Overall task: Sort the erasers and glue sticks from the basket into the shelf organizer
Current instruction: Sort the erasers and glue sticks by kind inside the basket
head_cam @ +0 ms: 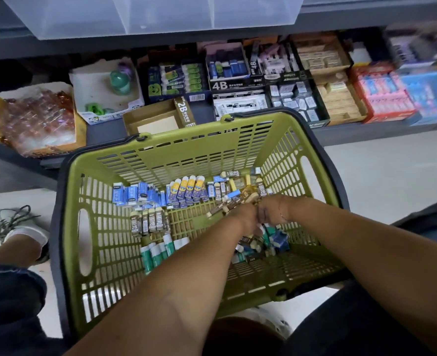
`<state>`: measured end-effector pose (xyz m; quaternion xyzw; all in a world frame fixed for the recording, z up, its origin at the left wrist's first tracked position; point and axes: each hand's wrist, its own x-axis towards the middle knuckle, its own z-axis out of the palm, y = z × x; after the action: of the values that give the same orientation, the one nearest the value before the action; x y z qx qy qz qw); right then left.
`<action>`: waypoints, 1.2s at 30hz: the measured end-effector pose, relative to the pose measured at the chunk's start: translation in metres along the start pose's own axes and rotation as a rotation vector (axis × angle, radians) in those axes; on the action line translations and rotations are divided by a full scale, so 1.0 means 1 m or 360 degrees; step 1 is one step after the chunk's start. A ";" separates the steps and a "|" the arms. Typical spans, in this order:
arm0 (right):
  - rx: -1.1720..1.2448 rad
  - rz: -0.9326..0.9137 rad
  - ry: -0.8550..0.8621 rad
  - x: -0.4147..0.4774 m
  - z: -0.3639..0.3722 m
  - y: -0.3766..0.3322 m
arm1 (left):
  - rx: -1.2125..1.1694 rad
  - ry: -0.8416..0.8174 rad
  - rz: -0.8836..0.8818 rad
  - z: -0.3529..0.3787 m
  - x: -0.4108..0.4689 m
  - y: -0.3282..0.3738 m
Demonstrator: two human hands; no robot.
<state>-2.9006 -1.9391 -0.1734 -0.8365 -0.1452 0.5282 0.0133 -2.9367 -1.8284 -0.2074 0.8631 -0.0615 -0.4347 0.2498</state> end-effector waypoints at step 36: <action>0.0179 -0.0007 0.0170 0.016 -0.024 -0.053 | 0.0347 0.0366 -0.0111 -0.020 -0.115 -0.130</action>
<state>-2.8846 -1.8811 -0.1674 -0.8612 -0.1161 0.4901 0.0690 -3.0062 -1.6712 -0.1777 0.9307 -0.0492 -0.3322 0.1449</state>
